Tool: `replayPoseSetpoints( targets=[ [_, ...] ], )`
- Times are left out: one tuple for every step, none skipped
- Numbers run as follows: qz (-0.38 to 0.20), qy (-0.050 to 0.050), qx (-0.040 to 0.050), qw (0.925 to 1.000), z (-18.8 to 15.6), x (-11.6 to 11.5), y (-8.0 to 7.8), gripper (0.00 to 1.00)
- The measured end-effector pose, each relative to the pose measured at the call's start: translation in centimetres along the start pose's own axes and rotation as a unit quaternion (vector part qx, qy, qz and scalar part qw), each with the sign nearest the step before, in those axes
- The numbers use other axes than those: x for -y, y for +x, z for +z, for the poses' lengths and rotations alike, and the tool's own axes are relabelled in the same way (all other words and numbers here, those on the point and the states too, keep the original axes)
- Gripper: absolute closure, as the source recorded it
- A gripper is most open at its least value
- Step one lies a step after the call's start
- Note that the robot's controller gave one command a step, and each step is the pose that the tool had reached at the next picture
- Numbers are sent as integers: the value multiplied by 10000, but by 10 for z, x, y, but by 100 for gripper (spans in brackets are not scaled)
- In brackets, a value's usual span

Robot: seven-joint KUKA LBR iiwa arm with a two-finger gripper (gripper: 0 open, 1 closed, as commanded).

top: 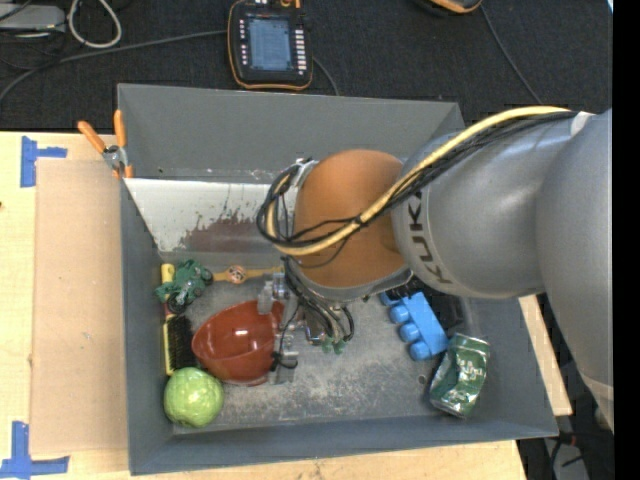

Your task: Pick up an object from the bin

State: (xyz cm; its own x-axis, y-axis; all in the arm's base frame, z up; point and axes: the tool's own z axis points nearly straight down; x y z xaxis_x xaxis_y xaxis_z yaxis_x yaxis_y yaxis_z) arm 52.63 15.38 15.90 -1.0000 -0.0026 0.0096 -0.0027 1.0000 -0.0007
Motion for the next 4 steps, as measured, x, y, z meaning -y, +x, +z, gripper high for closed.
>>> replayPoseSetpoints(
  targets=[
    [26,-6,36,10000,-4,1,-3,0],
    [188,-4,9,9998,38,-7,-53,0],
    [119,16,-91,9999,57,-9,-91,100],
    [122,15,-93,9999,57,-9,-91,100]
  ],
)
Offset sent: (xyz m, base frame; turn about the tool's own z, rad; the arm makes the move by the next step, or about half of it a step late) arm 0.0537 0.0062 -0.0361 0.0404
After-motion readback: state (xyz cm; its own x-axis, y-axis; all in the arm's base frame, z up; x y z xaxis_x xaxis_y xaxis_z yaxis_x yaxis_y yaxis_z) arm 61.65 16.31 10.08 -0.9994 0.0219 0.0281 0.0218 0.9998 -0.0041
